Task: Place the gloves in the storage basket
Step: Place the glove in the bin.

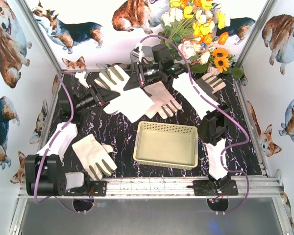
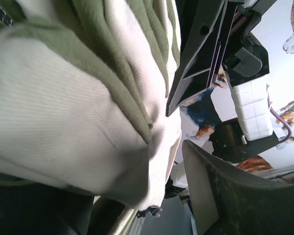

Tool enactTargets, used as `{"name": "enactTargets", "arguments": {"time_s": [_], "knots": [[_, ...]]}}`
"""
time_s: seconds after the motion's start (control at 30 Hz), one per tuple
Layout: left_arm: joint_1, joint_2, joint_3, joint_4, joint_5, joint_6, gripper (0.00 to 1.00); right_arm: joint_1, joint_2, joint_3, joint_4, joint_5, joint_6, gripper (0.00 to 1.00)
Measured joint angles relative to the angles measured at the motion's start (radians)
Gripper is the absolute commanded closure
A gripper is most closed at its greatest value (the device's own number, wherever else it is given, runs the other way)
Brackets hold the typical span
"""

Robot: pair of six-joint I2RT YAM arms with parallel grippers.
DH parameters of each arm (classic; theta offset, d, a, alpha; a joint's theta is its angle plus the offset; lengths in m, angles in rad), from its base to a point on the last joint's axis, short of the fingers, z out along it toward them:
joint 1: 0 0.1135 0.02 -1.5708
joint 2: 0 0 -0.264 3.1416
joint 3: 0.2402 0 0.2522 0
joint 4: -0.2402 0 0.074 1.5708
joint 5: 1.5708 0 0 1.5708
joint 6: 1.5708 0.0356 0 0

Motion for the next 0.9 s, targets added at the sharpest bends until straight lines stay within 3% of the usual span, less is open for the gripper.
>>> {"name": "enactTargets", "arguments": {"time_s": [0.17,0.3,0.63,0.77,0.9], "knots": [[-0.04,-0.005,-0.018,0.041,-0.049,-0.037,0.66,-0.018,-0.027,0.0,-0.121,0.017,-0.1,1.0],[-0.091,-0.037,-0.019,-0.01,-0.101,-0.013,0.99,-0.033,-0.058,0.0,-0.249,0.063,-0.21,1.0],[-0.397,-0.062,-0.011,-0.359,-0.481,0.08,1.0,-0.019,-0.128,-0.011,-0.649,0.399,-0.548,1.0],[-0.545,-0.025,0.018,-0.46,-0.606,0.084,1.0,-0.006,-0.24,-0.195,-0.666,0.534,-0.618,1.0],[-0.659,0.047,0.056,-0.51,-0.642,0.084,1.0,-0.003,-0.377,-0.42,-0.632,0.603,-0.678,1.0]]}}
